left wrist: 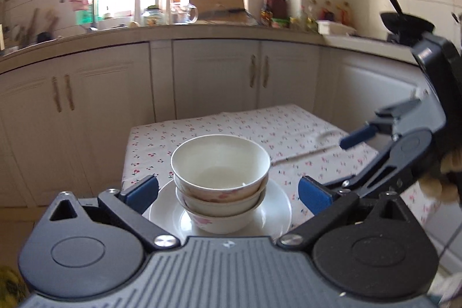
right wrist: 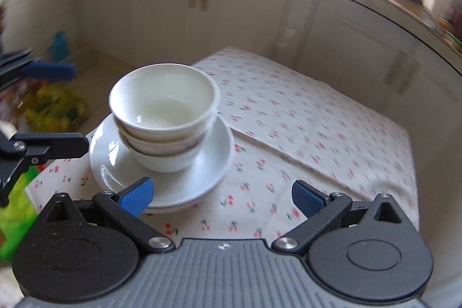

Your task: Organize plates and bowls

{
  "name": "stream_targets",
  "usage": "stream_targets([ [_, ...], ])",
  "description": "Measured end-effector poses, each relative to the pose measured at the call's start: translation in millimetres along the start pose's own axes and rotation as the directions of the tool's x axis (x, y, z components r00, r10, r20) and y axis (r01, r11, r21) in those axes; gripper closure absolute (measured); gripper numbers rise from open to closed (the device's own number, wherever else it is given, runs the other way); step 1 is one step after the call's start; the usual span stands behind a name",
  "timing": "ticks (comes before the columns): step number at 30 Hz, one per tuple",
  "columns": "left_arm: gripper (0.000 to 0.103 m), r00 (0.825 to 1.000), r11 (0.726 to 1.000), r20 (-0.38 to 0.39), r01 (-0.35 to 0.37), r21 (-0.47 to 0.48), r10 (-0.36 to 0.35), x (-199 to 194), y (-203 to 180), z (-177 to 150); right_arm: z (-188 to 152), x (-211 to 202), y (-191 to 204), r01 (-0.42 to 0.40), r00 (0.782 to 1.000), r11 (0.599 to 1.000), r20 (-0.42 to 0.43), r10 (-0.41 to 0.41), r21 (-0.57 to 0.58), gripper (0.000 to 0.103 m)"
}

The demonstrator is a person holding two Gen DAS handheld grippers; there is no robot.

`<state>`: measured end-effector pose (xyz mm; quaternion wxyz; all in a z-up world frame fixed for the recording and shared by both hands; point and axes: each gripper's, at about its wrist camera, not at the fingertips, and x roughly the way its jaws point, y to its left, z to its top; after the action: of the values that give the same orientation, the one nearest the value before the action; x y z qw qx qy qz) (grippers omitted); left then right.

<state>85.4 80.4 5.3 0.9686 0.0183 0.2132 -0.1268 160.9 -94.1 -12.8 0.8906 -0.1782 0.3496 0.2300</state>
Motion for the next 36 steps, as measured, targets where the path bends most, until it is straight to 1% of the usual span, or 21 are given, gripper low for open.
stream_targets([
  [2,0.001,0.999,0.999,0.028,-0.034,-0.037,0.035,-8.0,-8.4,-1.8,-6.3,-5.3,-1.0,0.054,0.999,0.997,0.003,-0.054,0.050,0.000],
  [4,0.001,0.998,0.996,0.023,-0.057,-0.068,0.058,-12.6,-15.9,-4.4,-16.7,-15.2,-3.0,0.114,0.993,0.986,0.000,-0.115,0.119,0.000],
  [7,0.001,0.998,0.989,0.008,-0.061,-0.133,0.063,-19.9,-24.2,-9.7,-29.9,-27.9,-6.3,0.143,0.990,0.970,-0.018,-0.142,0.198,0.000],
  [9,0.001,0.993,0.984,-0.028,-0.119,-0.136,0.117,-22.7,-32.7,-10.7,-37.9,-37.4,-5.7,0.169,0.985,0.958,-0.018,-0.170,0.233,0.000],
  [11,0.001,0.980,0.975,-0.067,-0.192,-0.116,0.185,-25.8,-42.8,-12.3,-43.8,-47.8,-2.6,0.205,0.978,0.944,-0.019,-0.207,0.261,0.000],
  [13,0.001,0.974,0.966,-0.090,-0.221,-0.135,0.210,-30.6,-47.7,-12.4,-51.6,-55.3,-0.3,0.225,0.973,0.932,-0.010,-0.232,0.284,0.000],
  [16,0.001,0.971,0.960,-0.113,-0.227,-0.162,0.210,-38.1,-51.8,-12.0,-59.1,-62.4,3.4,0.245,0.967,0.922,-0.007,-0.255,0.298,0.000],
  [21,0.001,0.955,0.951,-0.128,-0.283,-0.123,0.268,-44.3,-60.5,-11.1,-62.3,-70.8,8.9,0.242,0.967,0.925,0.002,-0.254,0.294,0.000],
  [26,0.001,0.953,0.949,-0.142,-0.286,-0.135,0.267,-46.4,-62.1,-10.3,-61.7,-74.8,11.1,0.235,0.968,0.924,0.016,-0.251,0.301,0.000],
  [30,0.001,0.952,0.947,-0.140,-0.290,-0.137,0.271,-47.4,-62.2,-10.2,-60.7,-76.4,14.8,0.221,0.971,0.927,0.023,-0.239,0.302,0.000],
  [36,0.001,0.955,0.949,-0.128,-0.285,-0.138,0.268,-49.5,-62.6,-9.9,-59.2,-78.3,20.7,0.225,0.969,0.932,0.036,-0.245,0.284,0.000],
])
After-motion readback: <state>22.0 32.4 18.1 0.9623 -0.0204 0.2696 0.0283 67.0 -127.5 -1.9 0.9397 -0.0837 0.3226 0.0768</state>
